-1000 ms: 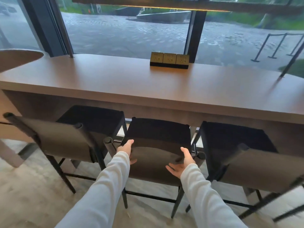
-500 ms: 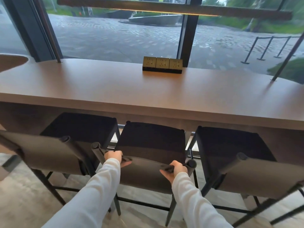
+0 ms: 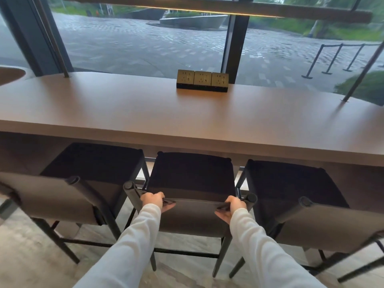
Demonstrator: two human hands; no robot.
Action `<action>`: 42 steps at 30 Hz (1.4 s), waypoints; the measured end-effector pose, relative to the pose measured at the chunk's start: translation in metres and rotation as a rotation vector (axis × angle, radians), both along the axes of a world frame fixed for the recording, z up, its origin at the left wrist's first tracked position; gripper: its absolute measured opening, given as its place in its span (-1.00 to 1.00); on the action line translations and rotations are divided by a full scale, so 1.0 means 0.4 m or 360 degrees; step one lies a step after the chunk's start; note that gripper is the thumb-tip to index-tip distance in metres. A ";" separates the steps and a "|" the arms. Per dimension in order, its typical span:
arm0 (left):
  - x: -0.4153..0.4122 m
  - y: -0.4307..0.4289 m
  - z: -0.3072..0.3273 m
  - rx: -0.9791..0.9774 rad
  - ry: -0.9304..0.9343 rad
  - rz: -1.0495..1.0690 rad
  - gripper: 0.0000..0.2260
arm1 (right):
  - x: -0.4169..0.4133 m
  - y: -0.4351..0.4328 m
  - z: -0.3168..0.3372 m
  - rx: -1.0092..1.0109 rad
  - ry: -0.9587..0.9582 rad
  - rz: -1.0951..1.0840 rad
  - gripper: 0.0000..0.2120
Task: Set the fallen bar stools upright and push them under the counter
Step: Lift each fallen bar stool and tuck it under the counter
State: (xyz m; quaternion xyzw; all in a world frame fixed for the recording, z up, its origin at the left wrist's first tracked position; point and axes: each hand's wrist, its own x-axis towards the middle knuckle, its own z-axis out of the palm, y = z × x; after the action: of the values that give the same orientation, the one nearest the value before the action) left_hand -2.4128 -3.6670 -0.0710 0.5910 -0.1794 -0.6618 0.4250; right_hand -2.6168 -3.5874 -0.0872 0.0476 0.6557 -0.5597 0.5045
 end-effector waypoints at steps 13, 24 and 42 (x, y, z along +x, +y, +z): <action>-0.004 -0.006 -0.006 0.0041 -0.0041 -0.0021 -0.60 | -0.022 0.019 -0.016 -0.0032 0.0023 0.0236 -0.84; 0.006 -0.012 -0.028 0.0045 -0.0120 -0.0087 -0.62 | -0.025 0.024 -0.018 0.0011 0.0029 0.0327 -0.92; 0.002 -0.033 -0.038 0.0109 -0.0174 -0.0076 -0.64 | -0.024 0.023 -0.018 0.0082 0.0083 0.0398 -0.84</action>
State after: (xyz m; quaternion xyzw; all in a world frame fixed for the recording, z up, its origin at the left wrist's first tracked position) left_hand -2.4122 -3.6801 -0.0860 0.6359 -0.1936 -0.6443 0.3781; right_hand -2.6262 -3.5780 -0.0946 -0.0362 0.6837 -0.4764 0.5516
